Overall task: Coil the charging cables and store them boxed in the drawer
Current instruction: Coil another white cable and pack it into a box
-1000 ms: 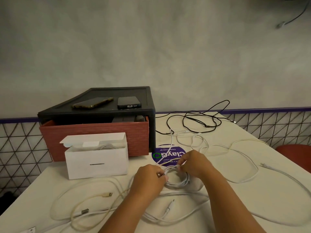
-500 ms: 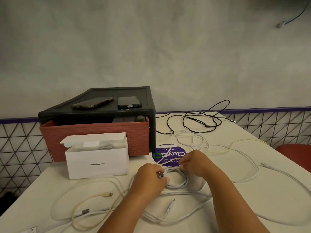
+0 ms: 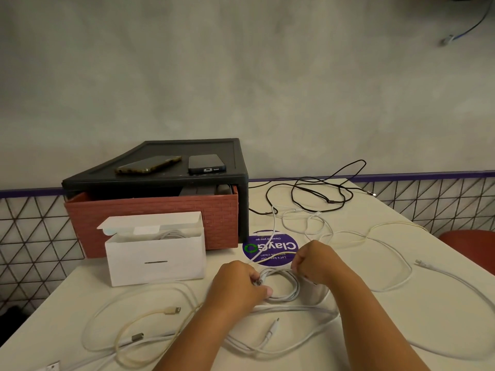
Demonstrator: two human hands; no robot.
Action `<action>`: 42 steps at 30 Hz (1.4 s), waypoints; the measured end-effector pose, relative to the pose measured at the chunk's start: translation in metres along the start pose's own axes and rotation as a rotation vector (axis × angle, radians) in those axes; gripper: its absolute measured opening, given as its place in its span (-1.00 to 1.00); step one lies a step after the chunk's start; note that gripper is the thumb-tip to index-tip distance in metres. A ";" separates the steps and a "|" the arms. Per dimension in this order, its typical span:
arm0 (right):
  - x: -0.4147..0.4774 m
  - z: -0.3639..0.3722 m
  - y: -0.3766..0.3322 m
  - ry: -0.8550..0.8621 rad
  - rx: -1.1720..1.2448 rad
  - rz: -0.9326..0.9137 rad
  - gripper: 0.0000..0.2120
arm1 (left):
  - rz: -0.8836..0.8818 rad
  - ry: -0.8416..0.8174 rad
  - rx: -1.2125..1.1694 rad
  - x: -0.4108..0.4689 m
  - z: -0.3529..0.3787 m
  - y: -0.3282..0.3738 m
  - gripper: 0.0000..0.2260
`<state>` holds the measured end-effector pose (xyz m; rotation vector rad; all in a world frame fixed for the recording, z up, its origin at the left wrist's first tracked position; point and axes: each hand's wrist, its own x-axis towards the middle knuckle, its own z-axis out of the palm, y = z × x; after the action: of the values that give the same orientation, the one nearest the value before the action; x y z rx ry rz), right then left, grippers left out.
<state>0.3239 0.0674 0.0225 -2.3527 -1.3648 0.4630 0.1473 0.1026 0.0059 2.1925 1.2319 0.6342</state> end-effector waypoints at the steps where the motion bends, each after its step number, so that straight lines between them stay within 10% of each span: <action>1: 0.000 0.000 0.000 -0.019 0.005 0.005 -0.79 | -0.003 -0.001 0.001 0.000 0.000 0.000 -0.79; 28: -0.004 -0.009 -0.008 -0.012 0.174 -0.014 -0.81 | -0.023 0.039 -0.114 -0.002 -0.006 0.001 -0.61; 42: -0.016 -0.023 -0.031 0.104 0.348 -0.184 -0.74 | 0.018 0.343 -0.270 -0.002 -0.101 0.016 -0.82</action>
<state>0.3034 0.0641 0.0586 -1.9268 -1.3179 0.4736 0.0924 0.1165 0.0909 1.9238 1.2077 1.1506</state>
